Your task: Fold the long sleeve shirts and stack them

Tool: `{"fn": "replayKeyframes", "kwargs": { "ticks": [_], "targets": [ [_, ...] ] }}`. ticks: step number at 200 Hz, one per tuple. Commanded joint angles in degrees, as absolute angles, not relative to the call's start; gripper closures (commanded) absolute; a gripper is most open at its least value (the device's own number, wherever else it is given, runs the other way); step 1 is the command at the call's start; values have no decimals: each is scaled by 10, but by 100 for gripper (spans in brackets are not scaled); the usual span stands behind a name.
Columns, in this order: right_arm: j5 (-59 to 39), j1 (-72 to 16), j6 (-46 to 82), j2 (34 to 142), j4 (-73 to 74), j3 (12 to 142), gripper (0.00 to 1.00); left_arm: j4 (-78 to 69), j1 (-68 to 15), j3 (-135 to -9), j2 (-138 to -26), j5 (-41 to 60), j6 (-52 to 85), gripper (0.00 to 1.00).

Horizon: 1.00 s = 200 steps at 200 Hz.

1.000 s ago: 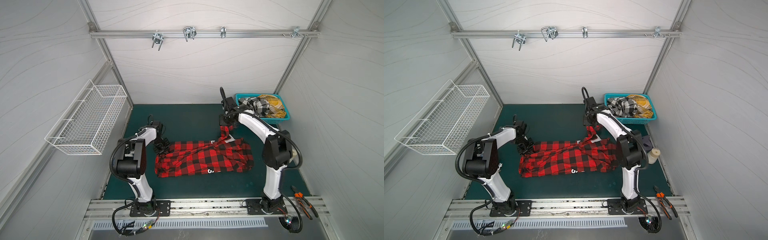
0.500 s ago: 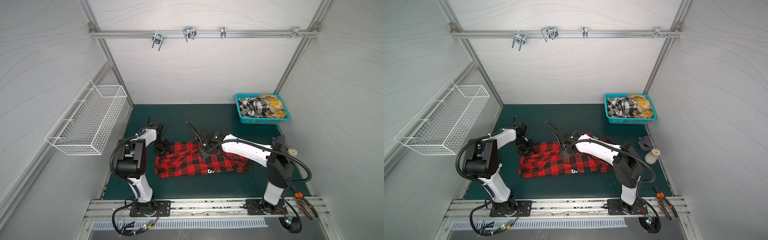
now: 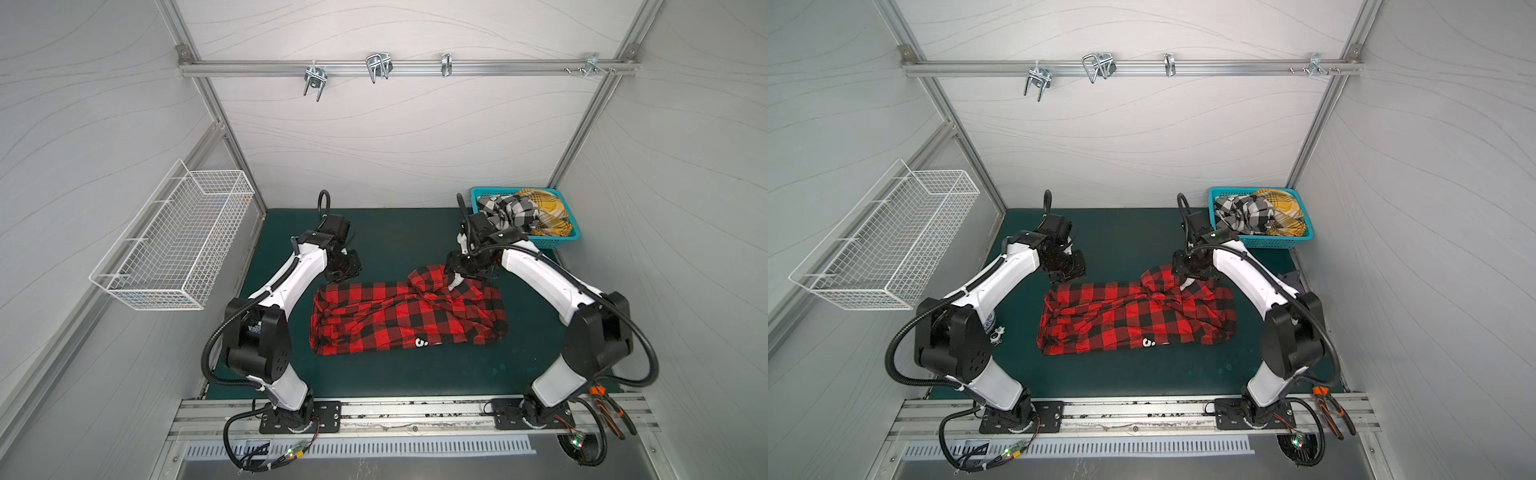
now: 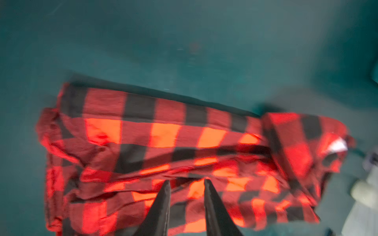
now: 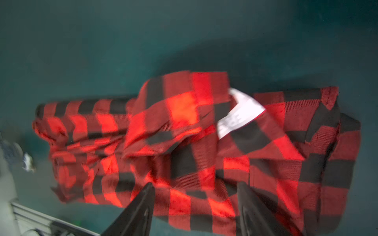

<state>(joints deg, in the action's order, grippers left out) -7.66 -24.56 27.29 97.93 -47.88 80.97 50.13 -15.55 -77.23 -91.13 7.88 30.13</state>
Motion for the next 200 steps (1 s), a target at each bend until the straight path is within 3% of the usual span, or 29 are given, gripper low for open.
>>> {"fn": "replayKeyframes", "kwargs": {
  "ticks": [1,28,75,90,105,133,164,200],
  "targets": [
    [-164,-227,278,1039,-464,832,34,514,-174,-774,-892,70,298,70],
    [-175,-210,286,1099,-447,858,27,493,-188,-754,-872,94,290,70],
    [-205,-199,307,1158,-400,871,32,483,-188,-734,-865,104,290,71],
    [-205,-195,306,1169,-396,880,46,481,-188,-734,-865,105,289,71],
    [-206,-194,300,1172,-406,892,69,482,-188,-736,-866,103,287,71],
    [-197,-195,286,1132,-435,905,100,478,-188,-746,-870,103,283,71],
    [-167,-208,275,1037,-477,918,100,462,-189,-778,-879,129,285,70],
    [-89,-257,254,984,-585,990,100,390,-231,-801,-871,180,282,60]
  ]
}}
